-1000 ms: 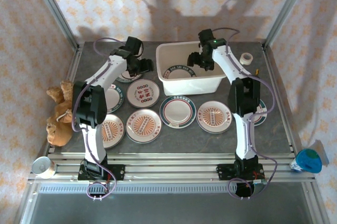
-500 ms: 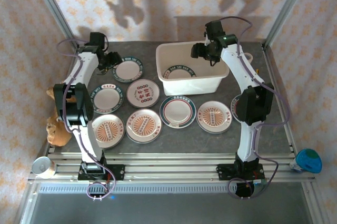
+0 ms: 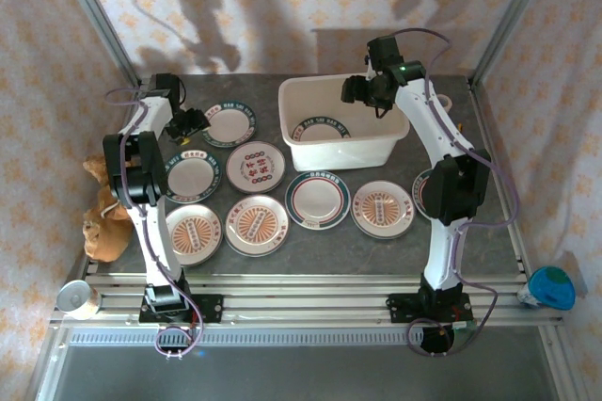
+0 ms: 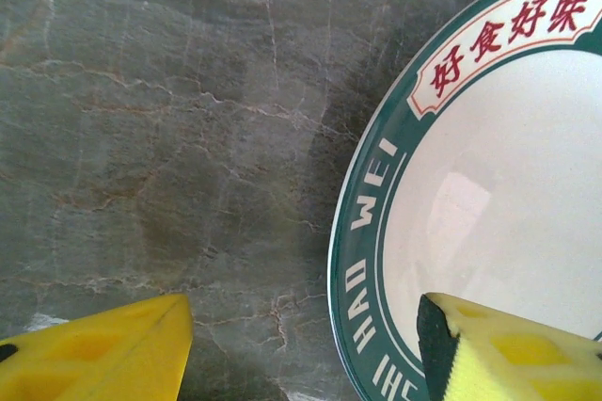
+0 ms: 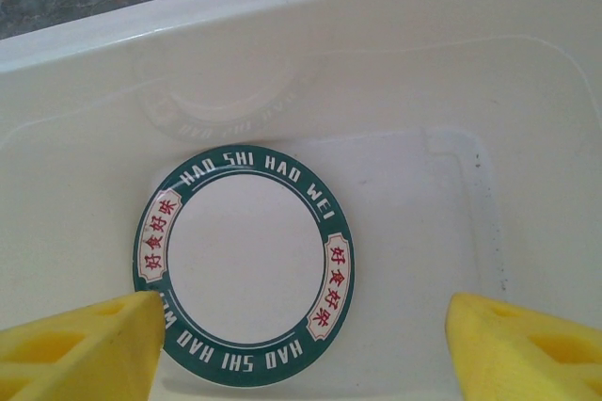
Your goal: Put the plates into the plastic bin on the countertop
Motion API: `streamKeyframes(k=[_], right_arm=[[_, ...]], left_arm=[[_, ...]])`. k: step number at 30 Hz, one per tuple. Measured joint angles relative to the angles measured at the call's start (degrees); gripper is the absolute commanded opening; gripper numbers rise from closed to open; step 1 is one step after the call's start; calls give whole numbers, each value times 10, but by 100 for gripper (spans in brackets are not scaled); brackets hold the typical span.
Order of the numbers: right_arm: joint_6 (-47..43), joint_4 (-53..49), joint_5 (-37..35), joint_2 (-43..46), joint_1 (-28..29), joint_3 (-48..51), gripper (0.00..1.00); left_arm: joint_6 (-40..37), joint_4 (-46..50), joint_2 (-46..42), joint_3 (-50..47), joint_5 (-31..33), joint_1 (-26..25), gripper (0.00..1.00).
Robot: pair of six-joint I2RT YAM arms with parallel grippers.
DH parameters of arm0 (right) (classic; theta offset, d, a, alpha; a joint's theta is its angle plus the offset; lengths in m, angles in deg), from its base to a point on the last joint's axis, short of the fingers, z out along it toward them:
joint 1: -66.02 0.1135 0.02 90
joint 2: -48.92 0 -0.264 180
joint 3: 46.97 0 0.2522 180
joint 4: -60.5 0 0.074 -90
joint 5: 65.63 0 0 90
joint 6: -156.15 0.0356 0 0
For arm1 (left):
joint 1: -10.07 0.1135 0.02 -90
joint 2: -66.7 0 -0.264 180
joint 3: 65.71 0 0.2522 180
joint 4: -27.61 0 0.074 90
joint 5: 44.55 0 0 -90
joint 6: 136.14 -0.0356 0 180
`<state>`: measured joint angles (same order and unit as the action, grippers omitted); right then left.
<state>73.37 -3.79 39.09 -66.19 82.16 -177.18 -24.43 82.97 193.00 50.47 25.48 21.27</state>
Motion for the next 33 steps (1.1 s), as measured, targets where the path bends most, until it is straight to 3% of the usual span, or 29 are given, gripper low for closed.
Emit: streamKeyframes(k=[18, 33], right_arm=[[0, 0, -4, 0, 0, 1, 77], [0, 0, -4, 0, 0, 1, 77]], left_arm=[[-8, -5, 40, 24, -43, -2, 59], [-9, -7, 52, 44, -51, -18, 47]])
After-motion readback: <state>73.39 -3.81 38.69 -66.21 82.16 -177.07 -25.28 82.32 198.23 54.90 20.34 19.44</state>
